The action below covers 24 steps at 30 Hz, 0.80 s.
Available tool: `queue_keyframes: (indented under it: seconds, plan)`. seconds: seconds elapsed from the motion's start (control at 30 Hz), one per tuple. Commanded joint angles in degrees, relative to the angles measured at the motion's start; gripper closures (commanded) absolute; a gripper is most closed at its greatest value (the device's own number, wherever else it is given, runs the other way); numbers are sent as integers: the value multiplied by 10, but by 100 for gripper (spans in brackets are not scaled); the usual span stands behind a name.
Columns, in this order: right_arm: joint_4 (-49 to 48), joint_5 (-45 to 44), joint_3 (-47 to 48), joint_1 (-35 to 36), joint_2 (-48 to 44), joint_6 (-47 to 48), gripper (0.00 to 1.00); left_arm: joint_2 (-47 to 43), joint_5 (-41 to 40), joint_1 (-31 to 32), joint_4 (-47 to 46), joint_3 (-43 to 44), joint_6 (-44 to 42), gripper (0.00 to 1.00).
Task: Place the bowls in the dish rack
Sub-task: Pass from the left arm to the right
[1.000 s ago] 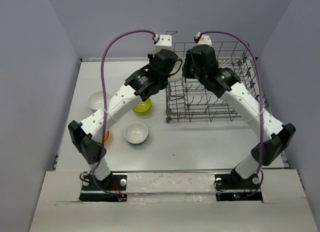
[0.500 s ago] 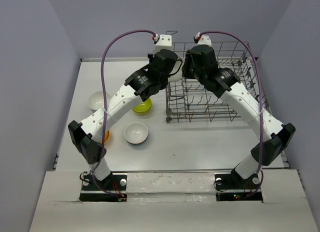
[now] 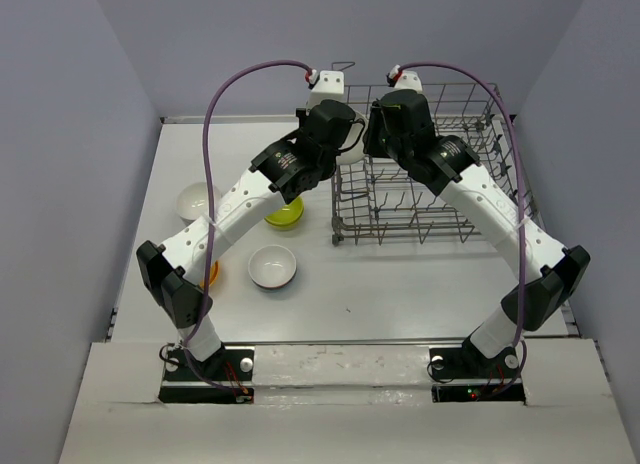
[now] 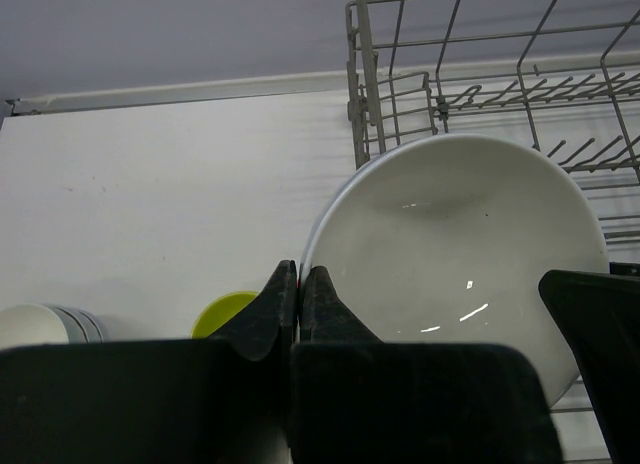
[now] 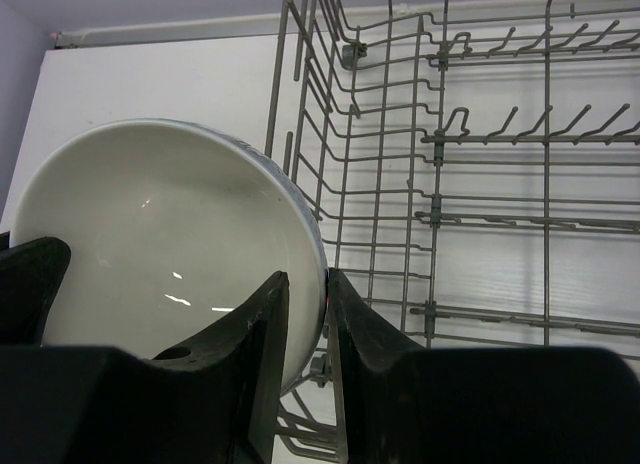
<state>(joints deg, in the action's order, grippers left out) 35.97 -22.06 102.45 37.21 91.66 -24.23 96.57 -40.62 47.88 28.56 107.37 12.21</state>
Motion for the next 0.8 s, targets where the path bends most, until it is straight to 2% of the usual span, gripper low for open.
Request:
queue_keyframes:
  seconds: [0.0,0.47,0.63,0.77]
  plan:
    - [-19,1,3,3,7,-3,72,-47,-23,2,-57,0,4,100]
    - [-20,1,7,3,12,-3,73,-47,-27,2,-56,0,-1,100]
    - [-20,-2,9,3,10,-1,81,-46,-27,2,-57,-1,0,100]
    - [-18,-4,7,3,8,-3,93,-46,-27,2,-58,-3,0,100]
